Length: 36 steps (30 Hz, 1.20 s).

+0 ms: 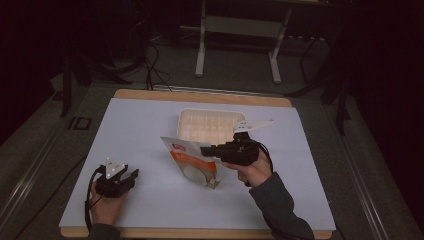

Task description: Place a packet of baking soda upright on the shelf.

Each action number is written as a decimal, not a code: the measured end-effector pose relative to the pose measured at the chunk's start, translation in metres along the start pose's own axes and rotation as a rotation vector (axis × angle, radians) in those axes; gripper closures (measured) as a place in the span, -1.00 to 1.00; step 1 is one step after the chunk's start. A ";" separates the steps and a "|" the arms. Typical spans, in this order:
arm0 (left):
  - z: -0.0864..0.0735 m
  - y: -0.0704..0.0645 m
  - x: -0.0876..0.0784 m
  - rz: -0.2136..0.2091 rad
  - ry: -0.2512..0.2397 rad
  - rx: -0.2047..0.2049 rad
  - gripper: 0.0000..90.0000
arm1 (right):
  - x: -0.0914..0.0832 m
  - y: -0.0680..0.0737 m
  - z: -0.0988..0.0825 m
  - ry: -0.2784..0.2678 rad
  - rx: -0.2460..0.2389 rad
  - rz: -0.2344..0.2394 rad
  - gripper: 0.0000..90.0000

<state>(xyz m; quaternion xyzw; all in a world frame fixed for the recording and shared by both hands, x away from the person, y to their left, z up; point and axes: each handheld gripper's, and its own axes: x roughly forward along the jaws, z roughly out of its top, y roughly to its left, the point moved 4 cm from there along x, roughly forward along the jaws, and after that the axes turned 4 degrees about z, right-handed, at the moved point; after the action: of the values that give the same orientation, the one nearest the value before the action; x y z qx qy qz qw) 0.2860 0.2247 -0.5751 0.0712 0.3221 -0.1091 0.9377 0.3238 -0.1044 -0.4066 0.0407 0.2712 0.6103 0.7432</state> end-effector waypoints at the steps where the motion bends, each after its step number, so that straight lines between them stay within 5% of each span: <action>1: 0.000 0.000 0.000 -0.001 0.000 0.000 0.22 | -0.001 0.000 0.000 -0.004 0.000 -0.006 1.00; 36: 0.000 0.000 0.000 -0.004 -0.007 -0.002 0.21 | -0.054 -0.024 0.027 -0.102 0.035 -0.162 1.00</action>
<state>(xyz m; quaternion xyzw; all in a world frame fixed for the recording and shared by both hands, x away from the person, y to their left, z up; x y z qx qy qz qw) 0.2859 0.2244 -0.5748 0.0693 0.3191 -0.1107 0.9387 0.3511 -0.1533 -0.3736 0.0627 0.2460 0.5404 0.8022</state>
